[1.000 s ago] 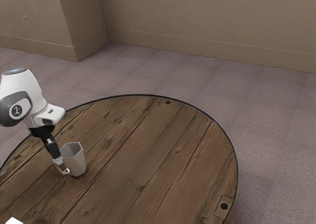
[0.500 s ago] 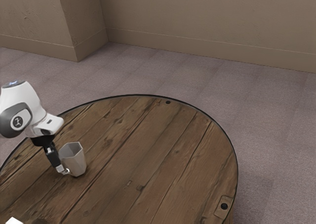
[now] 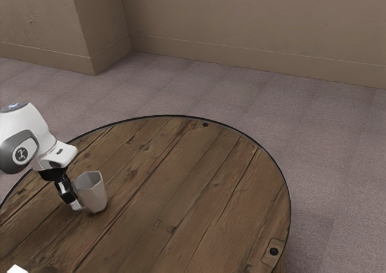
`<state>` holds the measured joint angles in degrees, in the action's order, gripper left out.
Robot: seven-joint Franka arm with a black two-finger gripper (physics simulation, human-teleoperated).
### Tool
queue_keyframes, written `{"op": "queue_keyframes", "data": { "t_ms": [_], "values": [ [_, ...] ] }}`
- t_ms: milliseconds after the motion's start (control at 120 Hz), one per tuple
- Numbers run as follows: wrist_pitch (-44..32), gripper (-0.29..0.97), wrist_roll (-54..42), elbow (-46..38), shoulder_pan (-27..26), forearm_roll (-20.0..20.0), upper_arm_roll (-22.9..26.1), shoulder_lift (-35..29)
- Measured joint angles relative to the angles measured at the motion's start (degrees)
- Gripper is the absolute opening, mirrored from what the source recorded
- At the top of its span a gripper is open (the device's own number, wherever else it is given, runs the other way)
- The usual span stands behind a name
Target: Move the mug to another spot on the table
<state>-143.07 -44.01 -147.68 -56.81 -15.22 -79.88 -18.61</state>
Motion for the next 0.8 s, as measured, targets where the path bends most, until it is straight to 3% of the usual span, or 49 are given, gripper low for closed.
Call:
{"op": "queue_keyframes", "data": {
  "t_ms": [167, 533, 800],
  "values": [
    [-2.6, 0.11, -0.1, -0.2, 0.4, -0.3, 0.1, -0.2],
    [-8.9, 0.01, 0.7, -0.8, 0.4, -7.1, 1.8, -3.1],
    [-11.5, 0.03, 1.3, -0.4, -6.2, -7.8, 2.1, -3.5]
  ]
}}
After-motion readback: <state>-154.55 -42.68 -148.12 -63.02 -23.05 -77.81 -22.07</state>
